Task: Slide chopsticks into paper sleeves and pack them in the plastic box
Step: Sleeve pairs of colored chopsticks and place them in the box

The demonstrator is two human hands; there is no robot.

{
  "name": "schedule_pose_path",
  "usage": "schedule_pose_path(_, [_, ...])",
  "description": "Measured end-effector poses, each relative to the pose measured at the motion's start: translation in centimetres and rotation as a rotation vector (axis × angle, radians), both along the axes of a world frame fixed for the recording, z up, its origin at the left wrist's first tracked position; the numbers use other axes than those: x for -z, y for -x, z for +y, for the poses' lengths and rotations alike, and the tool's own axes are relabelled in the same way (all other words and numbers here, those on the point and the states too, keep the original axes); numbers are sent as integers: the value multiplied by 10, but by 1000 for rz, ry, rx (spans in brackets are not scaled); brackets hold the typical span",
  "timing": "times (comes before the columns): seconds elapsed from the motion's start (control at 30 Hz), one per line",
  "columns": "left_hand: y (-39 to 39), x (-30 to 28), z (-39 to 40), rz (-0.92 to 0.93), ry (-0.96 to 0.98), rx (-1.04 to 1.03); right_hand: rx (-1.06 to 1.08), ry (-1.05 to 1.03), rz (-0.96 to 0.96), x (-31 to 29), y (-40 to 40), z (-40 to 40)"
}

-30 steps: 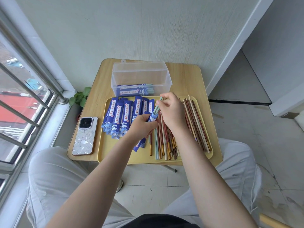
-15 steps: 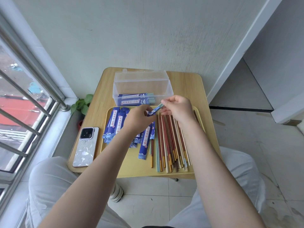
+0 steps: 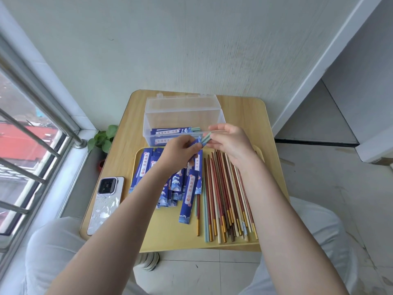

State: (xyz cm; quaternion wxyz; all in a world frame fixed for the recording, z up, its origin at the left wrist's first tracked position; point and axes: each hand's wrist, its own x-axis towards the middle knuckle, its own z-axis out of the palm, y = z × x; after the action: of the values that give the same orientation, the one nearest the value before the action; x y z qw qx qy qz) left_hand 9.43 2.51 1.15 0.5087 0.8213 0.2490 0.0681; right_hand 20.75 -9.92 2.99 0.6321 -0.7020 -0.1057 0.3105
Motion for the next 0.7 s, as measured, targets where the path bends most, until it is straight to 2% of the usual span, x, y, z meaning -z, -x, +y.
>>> schedule_pose_path(0.13, [1,-2,2,-1,205,-81,-31,-12,1,6,-1,3])
schedule_pose_path(0.27, [0,-1,8,59,177,-64,-55,81,-90,4,-6,4])
schedule_pose_path(0.33, [-4,0,11,37,113,-47,-41,84,-95,3,-9,8])
schedule_pose_path(0.4, [-9,1,11,-1,-44,-85,30,45,-82,1,-11,12])
schedule_pose_path(0.53, [-12,-3,22,-162,-315,-350,343,-82,-21,-1,-25,25])
schedule_pose_path(0.6, [-11,3,33,-97,-387,-364,444,-62,-43,4,-34,34])
schedule_pose_path(0.7, [-9,22,41,73,-452,-248,435,26,-97,15,-36,56])
